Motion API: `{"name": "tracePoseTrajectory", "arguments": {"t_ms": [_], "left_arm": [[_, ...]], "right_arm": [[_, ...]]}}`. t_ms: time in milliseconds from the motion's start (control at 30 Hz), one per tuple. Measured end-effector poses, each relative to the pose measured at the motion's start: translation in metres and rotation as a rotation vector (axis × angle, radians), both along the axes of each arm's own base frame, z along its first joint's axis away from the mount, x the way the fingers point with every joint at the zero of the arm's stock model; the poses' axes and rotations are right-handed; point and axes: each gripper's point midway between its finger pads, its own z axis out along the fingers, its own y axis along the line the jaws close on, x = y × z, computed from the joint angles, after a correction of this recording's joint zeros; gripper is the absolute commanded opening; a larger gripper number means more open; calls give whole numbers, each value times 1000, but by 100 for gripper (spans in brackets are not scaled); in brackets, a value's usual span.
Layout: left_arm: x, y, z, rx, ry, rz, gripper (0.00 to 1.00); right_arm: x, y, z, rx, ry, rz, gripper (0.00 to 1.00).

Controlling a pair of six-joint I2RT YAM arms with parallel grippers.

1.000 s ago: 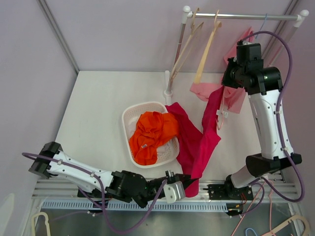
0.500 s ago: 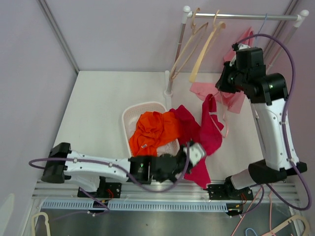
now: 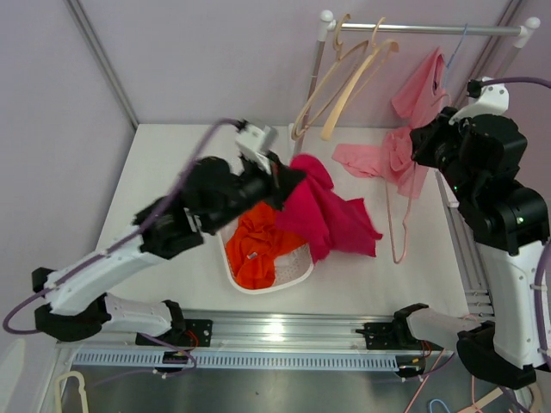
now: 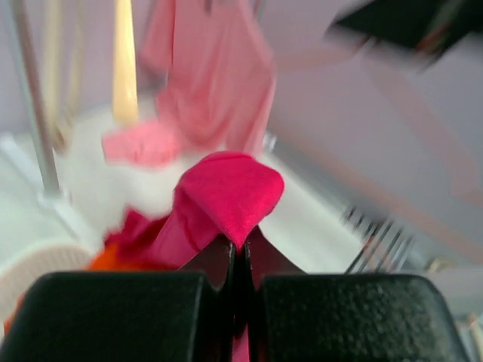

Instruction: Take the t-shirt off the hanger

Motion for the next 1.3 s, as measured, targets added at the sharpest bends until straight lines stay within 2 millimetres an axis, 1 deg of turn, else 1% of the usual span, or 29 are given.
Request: {"name": "tracePoseTrajectory", "arguments": {"t_ms": [67,133,167,233,267,333,367,400,433,500,567,633,700,733,767,833,900,967,1033,1100,1167,1200,1267,1300], "left_arm": [[-3,23,63,-104,-71,5,1],[-14,49,124,-205,-161,0,1],[-20,62,150,-251,-205,0,1],[-29,89,194,-322,-306,16,1],[-32,100,211,-353,-350,29,1],[-34,120,236,-385,-437,64,1],[-33,128,245,-392,-469,88,1],[-29,132,251,-389,-494,109,1],[-24,134,255,-379,-516,128,1],[-10,129,255,-344,-538,157,1],[4,114,247,-290,-545,158,1],[16,98,238,-241,-544,153,1],[31,78,220,-172,-527,141,1],[38,72,211,-141,-518,140,1],[44,66,201,-114,-506,139,1],[55,62,181,-61,-480,144,1],[62,65,172,-32,-466,157,1],[67,69,170,-23,-463,173,1],[70,78,170,-23,-462,201,1],[73,89,162,-24,-439,247,1],[74,105,144,-26,-382,312,1],[74,113,130,-29,-343,345,1],[74,129,92,-33,-260,422,1],[75,137,67,-16,-213,457,1]], "right_arm": [[15,0,2,-11,-19,-21,0],[33,2,2,-21,-30,-40,0],[43,3,0,-26,-29,-49,0],[63,3,-6,-36,-22,-67,0],[73,1,-9,-40,-21,-79,0],[90,-6,-12,-44,-34,-108,0],[96,-8,-9,-39,-55,-111,0],[105,-17,-14,-39,-59,-133,0],[110,-22,-14,-36,-70,-143,0],[121,-30,-7,-31,-107,-157,0],[132,-36,5,-32,-144,-172,0],[144,-39,22,-33,-191,-175,0],[155,-40,41,-34,-236,-172,0],[160,-41,51,-34,-261,-169,0],[164,-42,58,-36,-279,-168,0],[171,-45,69,-41,-308,-170,0],[178,-48,72,-45,-318,-166,0],[186,-51,71,-46,-318,-156,0],[195,-55,64,-49,-306,-152,0],[206,-58,55,-52,-290,-148,0],[218,-58,45,-54,-272,-140,0],[225,-57,39,-55,-262,-133,0],[238,-54,30,-56,-246,-119,0],[248,-52,27,-56,-244,-113,0]]}}
